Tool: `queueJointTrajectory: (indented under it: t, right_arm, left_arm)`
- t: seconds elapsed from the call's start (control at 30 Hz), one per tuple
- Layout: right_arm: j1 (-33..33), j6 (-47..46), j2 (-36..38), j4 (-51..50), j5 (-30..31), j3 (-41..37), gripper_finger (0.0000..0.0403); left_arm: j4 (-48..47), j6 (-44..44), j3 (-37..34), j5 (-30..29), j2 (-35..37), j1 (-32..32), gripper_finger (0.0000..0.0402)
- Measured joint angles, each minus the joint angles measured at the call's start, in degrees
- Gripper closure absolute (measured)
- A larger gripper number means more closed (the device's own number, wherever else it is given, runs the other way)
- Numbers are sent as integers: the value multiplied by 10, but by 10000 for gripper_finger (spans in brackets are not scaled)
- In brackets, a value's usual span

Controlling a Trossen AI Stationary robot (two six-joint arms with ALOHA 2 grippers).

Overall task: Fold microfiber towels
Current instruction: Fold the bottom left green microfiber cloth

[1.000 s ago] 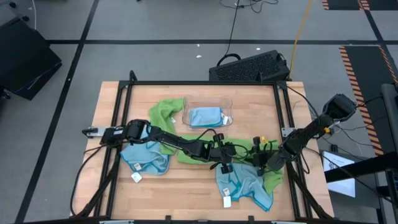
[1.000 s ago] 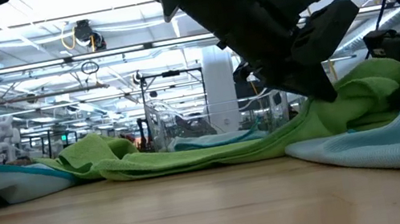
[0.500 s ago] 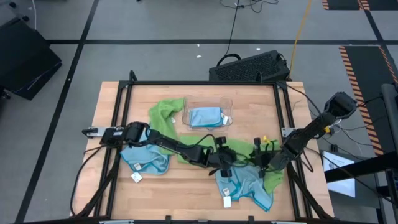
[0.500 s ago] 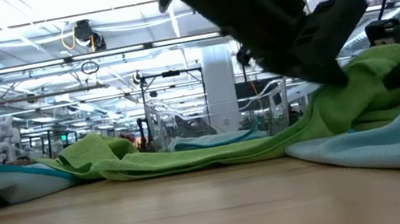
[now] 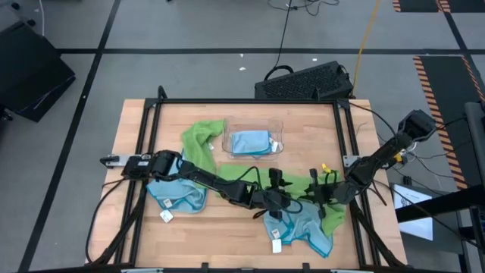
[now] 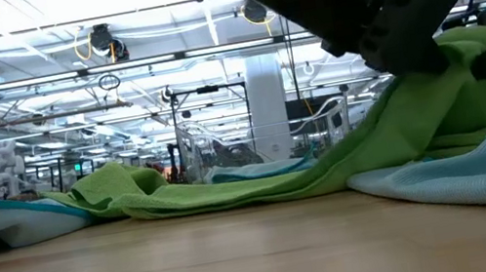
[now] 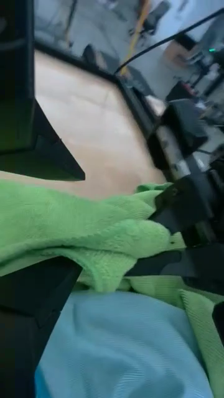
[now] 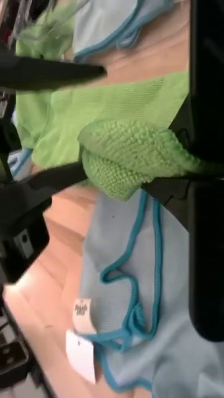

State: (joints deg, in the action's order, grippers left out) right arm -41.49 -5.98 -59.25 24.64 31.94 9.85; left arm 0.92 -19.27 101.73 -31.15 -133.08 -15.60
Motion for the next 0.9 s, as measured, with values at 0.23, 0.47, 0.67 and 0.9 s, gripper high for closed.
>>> queueJointTrajectory:
  t: [0.23, 0.47, 0.67, 0.9]
  right_arm:
    - [25, -15, 4, -3, -38, 0, 399]
    - [44, -23, 4, -9, -67, 0, 399]
    - [55, -22, 4, -13, -68, 0, 399]
    - [56, -19, 4, -13, -70, 0, 399]
  left_arm:
    - [28, -63, 0, 84, -11, 22, 201]
    - [44, -66, 0, 116, -10, 24, 256]
    - [52, -22, 0, 166, -10, 27, 301]
    - [59, 3, 0, 174, -10, 27, 311]
